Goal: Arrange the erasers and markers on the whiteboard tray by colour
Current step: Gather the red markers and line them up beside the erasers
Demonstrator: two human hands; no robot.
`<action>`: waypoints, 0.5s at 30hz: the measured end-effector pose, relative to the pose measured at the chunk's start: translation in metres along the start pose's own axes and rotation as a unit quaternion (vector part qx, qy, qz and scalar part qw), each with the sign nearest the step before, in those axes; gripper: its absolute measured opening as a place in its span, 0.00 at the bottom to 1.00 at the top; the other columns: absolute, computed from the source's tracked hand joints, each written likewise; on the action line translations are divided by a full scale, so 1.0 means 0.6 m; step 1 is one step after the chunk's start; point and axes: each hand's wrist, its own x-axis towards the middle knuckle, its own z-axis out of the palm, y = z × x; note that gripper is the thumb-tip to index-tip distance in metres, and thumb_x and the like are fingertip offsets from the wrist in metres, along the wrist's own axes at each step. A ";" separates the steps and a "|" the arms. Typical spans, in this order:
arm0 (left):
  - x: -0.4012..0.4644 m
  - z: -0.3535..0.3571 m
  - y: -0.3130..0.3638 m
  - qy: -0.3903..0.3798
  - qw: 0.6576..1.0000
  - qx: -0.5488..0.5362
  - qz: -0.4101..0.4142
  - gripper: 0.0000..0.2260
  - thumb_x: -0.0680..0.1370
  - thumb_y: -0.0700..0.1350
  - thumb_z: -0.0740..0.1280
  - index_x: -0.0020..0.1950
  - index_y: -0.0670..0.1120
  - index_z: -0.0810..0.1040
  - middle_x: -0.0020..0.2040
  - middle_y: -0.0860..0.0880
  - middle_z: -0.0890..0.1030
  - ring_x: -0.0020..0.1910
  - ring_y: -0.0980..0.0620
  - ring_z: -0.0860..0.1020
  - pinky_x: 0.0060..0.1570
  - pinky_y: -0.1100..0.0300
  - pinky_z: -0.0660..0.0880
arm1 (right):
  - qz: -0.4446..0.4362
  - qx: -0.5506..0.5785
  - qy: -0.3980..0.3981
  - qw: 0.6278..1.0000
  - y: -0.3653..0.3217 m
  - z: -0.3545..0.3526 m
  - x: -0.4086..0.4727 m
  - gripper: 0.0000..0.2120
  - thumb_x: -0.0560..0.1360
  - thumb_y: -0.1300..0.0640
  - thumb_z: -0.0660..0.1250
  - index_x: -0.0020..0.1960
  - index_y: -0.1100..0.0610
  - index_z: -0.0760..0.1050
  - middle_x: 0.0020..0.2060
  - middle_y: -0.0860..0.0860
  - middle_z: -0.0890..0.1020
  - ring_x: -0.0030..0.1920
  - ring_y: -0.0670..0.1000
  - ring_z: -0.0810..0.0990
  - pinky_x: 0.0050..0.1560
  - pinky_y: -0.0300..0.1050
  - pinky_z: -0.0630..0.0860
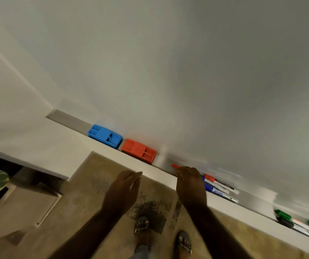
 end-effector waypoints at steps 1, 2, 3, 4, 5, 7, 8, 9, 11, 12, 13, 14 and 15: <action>-0.003 0.007 0.020 -0.013 1.000 -0.006 0.007 0.09 0.77 0.42 0.72 0.57 0.45 0.86 0.49 0.47 0.85 0.51 0.51 0.80 0.51 0.57 0.79 | -0.001 -0.013 -0.003 1.000 0.018 -0.006 -0.003 0.15 0.75 0.63 0.72 0.60 0.53 0.83 0.53 0.51 0.86 0.53 0.54 0.82 0.56 0.51 0.80; -0.006 0.013 0.038 -0.031 0.999 -0.009 0.017 0.09 0.77 0.41 0.74 0.57 0.45 0.86 0.50 0.48 0.85 0.51 0.50 0.81 0.50 0.56 0.80 | -0.004 -0.023 -0.004 1.000 0.032 -0.011 -0.005 0.13 0.74 0.63 0.72 0.58 0.54 0.83 0.50 0.52 0.86 0.51 0.55 0.83 0.53 0.51 0.80; -0.007 0.018 0.056 -0.049 0.998 -0.008 0.029 0.10 0.76 0.41 0.74 0.57 0.45 0.86 0.50 0.48 0.85 0.51 0.49 0.82 0.50 0.55 0.81 | -0.004 -0.029 -0.004 1.000 0.044 -0.015 -0.005 0.11 0.74 0.63 0.72 0.55 0.56 0.84 0.48 0.53 0.86 0.49 0.56 0.83 0.51 0.52 0.80; -0.008 0.023 0.073 -0.064 0.997 -0.006 0.043 0.09 0.76 0.41 0.74 0.57 0.45 0.86 0.51 0.48 0.85 0.51 0.49 0.82 0.50 0.55 0.81 | -0.002 -0.036 -0.008 0.999 0.053 -0.019 -0.004 0.09 0.74 0.63 0.72 0.53 0.57 0.84 0.47 0.54 0.86 0.48 0.57 0.83 0.51 0.52 0.80; -0.008 0.028 0.088 -0.076 0.996 -0.007 0.054 0.09 0.77 0.42 0.74 0.57 0.45 0.86 0.51 0.48 0.85 0.51 0.49 0.82 0.50 0.54 0.82 | -0.002 -0.042 -0.010 0.999 0.061 -0.021 -0.004 0.09 0.73 0.64 0.72 0.52 0.58 0.84 0.47 0.54 0.86 0.48 0.58 0.83 0.52 0.53 0.80; -0.005 0.037 0.112 -0.094 0.994 -0.016 0.060 0.09 0.79 0.43 0.71 0.58 0.45 0.85 0.53 0.48 0.85 0.53 0.49 0.82 0.51 0.52 0.82 | -0.011 -0.043 -0.008 0.999 0.072 -0.023 -0.001 0.10 0.70 0.67 0.73 0.49 0.59 0.85 0.45 0.56 0.86 0.47 0.59 0.83 0.52 0.54 0.80; -0.005 0.042 0.126 -0.102 0.993 -0.017 0.062 0.10 0.80 0.44 0.70 0.60 0.45 0.85 0.54 0.48 0.85 0.54 0.49 0.81 0.52 0.52 0.81 | -0.017 -0.045 -0.008 0.999 0.077 -0.025 0.000 0.11 0.68 0.69 0.73 0.48 0.59 0.85 0.45 0.56 0.86 0.47 0.60 0.83 0.51 0.54 0.81; -0.005 0.048 0.141 -0.108 0.992 -0.016 0.065 0.10 0.80 0.44 0.69 0.60 0.45 0.85 0.55 0.48 0.85 0.55 0.49 0.81 0.53 0.53 0.80 | -0.022 -0.049 -0.013 0.998 0.082 -0.028 0.000 0.11 0.68 0.69 0.73 0.48 0.59 0.85 0.44 0.56 0.86 0.47 0.60 0.83 0.51 0.54 0.80; -0.008 0.059 0.167 -0.110 0.991 -0.020 0.072 0.11 0.80 0.45 0.69 0.60 0.45 0.85 0.54 0.47 0.85 0.54 0.49 0.81 0.53 0.54 0.80 | -0.031 -0.058 -0.026 0.998 0.089 -0.030 -0.002 0.10 0.68 0.68 0.73 0.48 0.58 0.85 0.44 0.56 0.86 0.48 0.60 0.83 0.52 0.54 0.79; -0.010 0.064 0.179 -0.110 0.991 -0.025 0.068 0.11 0.80 0.45 0.69 0.60 0.45 0.85 0.54 0.47 0.85 0.54 0.49 0.81 0.53 0.54 0.79 | -0.036 -0.059 -0.033 0.997 0.092 -0.030 -0.005 0.10 0.69 0.67 0.73 0.48 0.58 0.85 0.44 0.55 0.86 0.48 0.59 0.83 0.52 0.53 0.79; -0.012 0.068 0.189 -0.110 0.992 -0.030 0.060 0.11 0.81 0.46 0.68 0.60 0.45 0.85 0.54 0.47 0.85 0.54 0.49 0.81 0.53 0.54 0.79 | -0.041 -0.058 -0.041 0.997 0.095 -0.029 -0.008 0.09 0.71 0.66 0.73 0.49 0.58 0.84 0.45 0.55 0.86 0.49 0.59 0.83 0.54 0.53 0.78; -0.013 0.072 0.196 -0.112 0.992 -0.035 0.051 0.12 0.81 0.46 0.67 0.61 0.45 0.84 0.55 0.47 0.85 0.55 0.49 0.81 0.54 0.54 0.79 | -0.043 -0.057 -0.050 0.996 0.097 -0.027 -0.009 0.08 0.73 0.65 0.72 0.50 0.57 0.84 0.47 0.54 0.86 0.51 0.58 0.82 0.55 0.53 0.77; -0.015 0.076 0.202 -0.116 0.992 -0.037 0.044 0.12 0.81 0.46 0.67 0.61 0.45 0.84 0.55 0.47 0.85 0.55 0.49 0.81 0.55 0.54 0.79 | -0.046 -0.057 -0.057 0.996 0.098 -0.026 -0.011 0.08 0.74 0.64 0.70 0.52 0.57 0.84 0.48 0.54 0.86 0.52 0.57 0.82 0.57 0.53 0.76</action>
